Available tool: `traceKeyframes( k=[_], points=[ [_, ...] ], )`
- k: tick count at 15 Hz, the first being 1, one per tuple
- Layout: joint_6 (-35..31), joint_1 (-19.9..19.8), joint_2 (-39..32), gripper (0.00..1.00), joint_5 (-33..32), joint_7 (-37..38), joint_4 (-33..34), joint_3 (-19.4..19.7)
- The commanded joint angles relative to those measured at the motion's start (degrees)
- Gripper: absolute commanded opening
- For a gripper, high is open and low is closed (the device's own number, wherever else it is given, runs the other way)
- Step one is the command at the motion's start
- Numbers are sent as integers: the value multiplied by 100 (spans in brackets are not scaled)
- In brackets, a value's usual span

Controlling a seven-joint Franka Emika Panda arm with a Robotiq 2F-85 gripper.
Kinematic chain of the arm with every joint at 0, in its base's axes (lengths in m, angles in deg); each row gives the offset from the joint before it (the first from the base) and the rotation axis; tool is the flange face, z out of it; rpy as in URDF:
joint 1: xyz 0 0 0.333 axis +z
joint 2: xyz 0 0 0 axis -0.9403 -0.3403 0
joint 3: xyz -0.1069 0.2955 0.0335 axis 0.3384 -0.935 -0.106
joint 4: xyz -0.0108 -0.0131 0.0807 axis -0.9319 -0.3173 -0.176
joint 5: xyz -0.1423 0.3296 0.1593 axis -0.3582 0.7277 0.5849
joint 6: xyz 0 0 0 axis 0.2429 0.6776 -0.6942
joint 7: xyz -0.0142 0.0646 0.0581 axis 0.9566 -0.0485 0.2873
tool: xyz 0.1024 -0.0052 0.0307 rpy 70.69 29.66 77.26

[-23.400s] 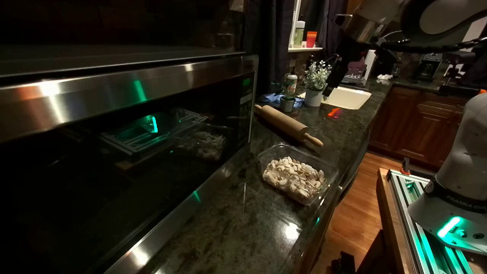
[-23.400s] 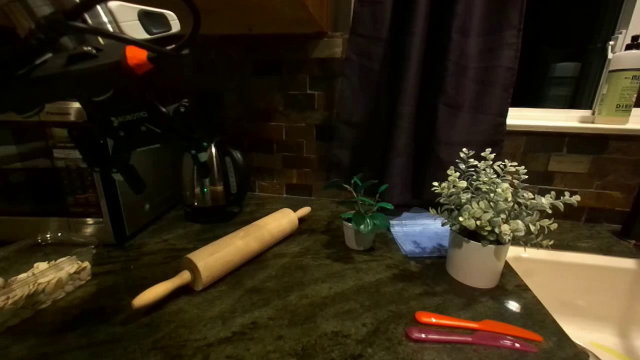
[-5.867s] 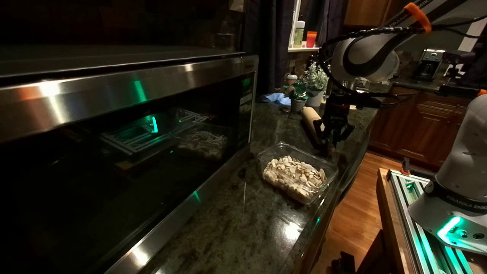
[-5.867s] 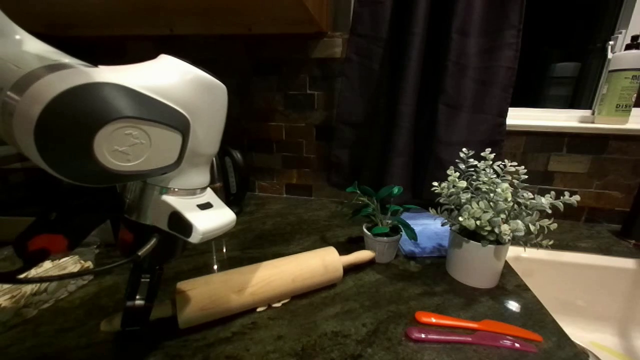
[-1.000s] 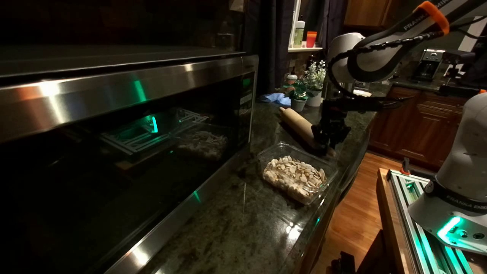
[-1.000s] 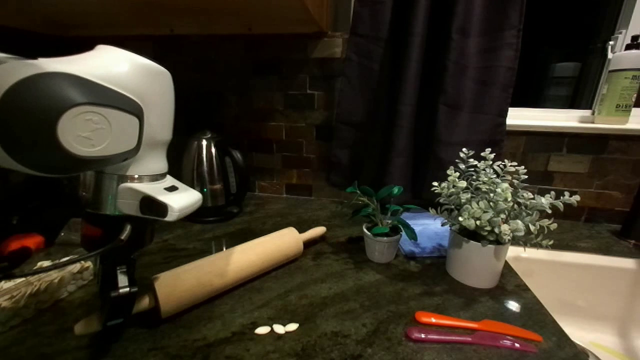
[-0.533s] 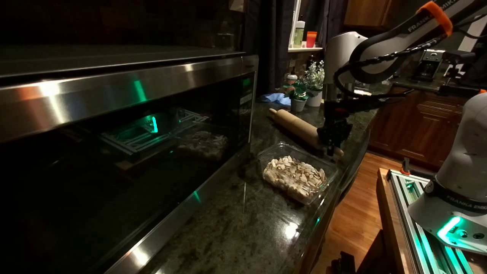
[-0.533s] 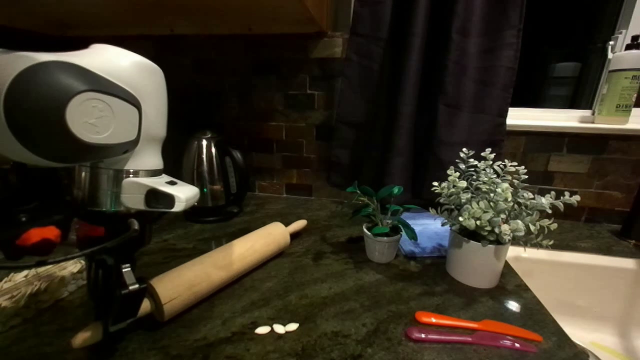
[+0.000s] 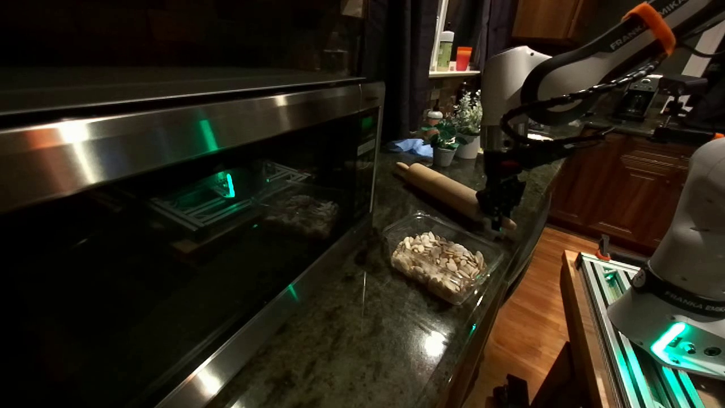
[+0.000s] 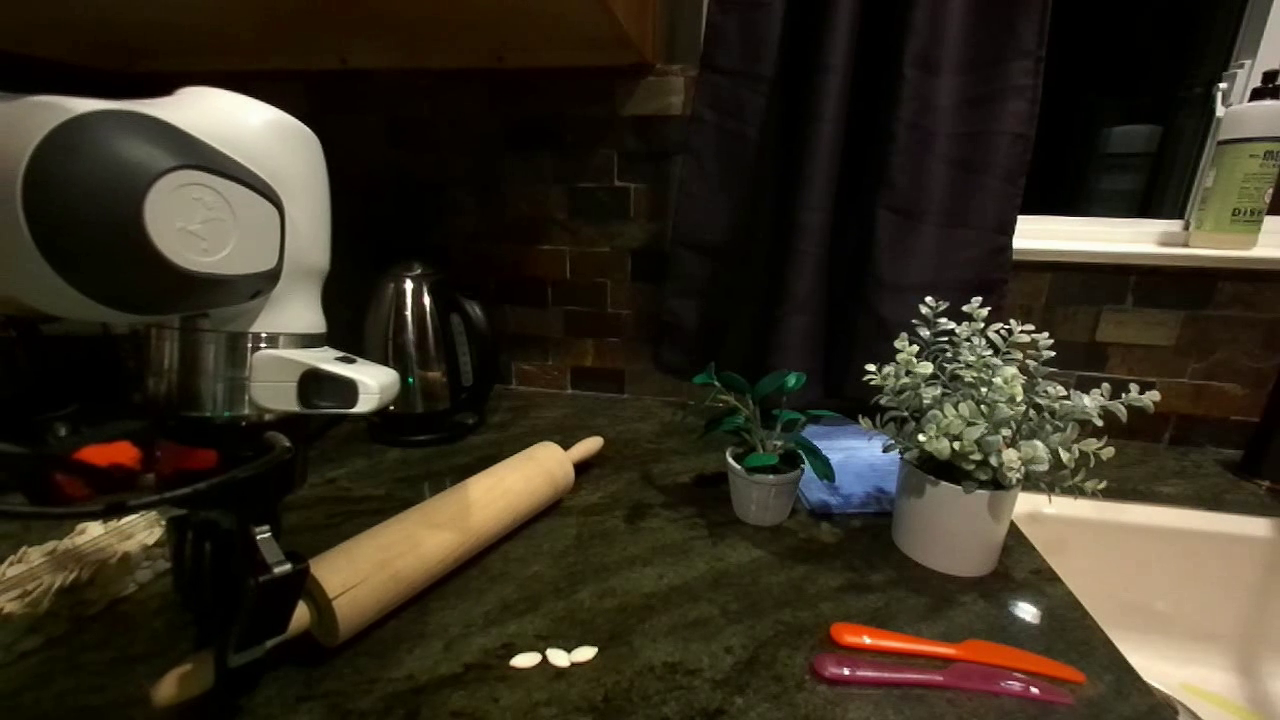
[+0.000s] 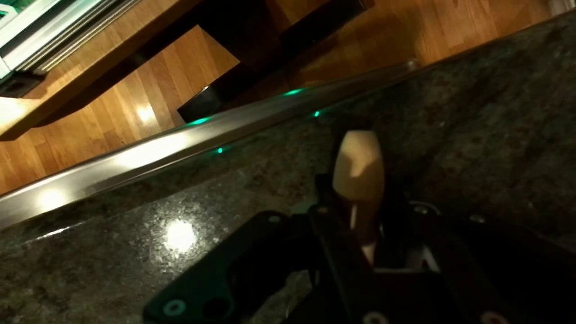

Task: Pick up three white objects from the clear container and put them on the countertop then use the rolling pin to roll over them.

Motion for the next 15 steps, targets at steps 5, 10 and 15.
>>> traceKeyframes(
  k=[5, 10, 15],
  points=[
    [80, -77, -6, 47, -63, -44, 21, 1],
    [117, -128, 305, 84, -279, 229, -40, -121],
    [95, -227, 974, 100, -1040, 840, -8, -516]
  ],
)
